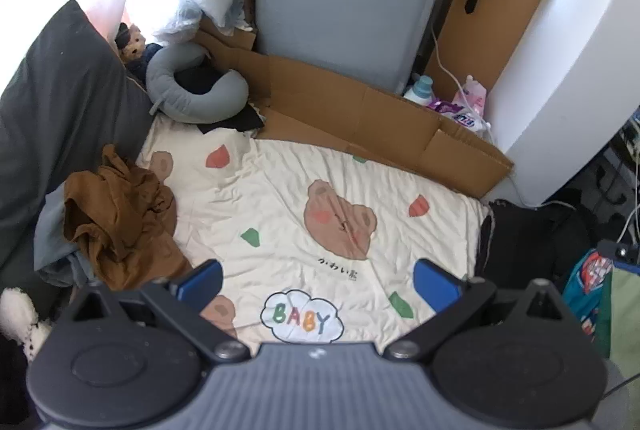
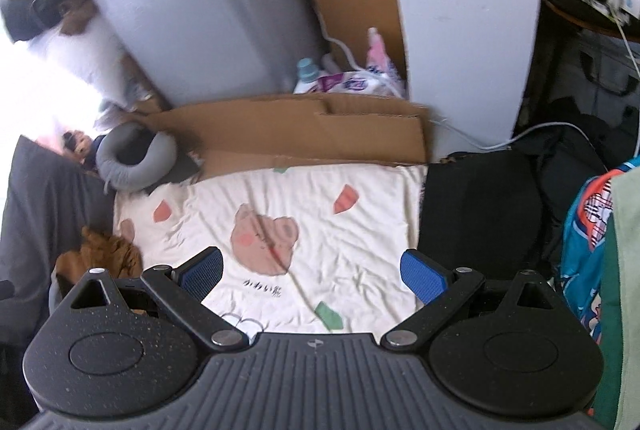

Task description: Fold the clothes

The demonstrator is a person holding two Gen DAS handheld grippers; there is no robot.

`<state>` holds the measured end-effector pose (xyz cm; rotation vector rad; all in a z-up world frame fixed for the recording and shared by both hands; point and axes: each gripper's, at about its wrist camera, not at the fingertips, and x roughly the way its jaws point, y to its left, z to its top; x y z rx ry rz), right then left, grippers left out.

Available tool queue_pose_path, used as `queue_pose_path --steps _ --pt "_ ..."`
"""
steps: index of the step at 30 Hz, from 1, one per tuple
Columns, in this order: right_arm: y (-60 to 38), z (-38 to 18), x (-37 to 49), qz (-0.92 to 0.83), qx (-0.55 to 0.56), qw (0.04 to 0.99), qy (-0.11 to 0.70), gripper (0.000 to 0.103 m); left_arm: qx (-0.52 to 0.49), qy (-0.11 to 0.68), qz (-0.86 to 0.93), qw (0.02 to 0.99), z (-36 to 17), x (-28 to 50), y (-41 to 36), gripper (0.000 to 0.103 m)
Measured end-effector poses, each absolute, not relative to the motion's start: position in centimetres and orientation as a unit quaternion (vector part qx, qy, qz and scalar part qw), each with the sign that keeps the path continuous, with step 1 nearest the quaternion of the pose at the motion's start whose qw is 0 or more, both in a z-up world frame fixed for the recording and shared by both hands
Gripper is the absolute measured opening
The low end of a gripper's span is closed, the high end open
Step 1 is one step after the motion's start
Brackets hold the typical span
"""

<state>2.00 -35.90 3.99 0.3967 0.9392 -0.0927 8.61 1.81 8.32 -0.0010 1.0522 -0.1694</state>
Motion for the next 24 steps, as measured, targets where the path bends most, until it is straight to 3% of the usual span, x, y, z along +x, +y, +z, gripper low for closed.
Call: queue_pose_path --steps 24 --pt "-27.5 1.1 0.3 -0.011 0.141 0.858 0.493 0.099 0.017 0.51 -0.055 0.859 2.3 3.7 -1.5 0.102"
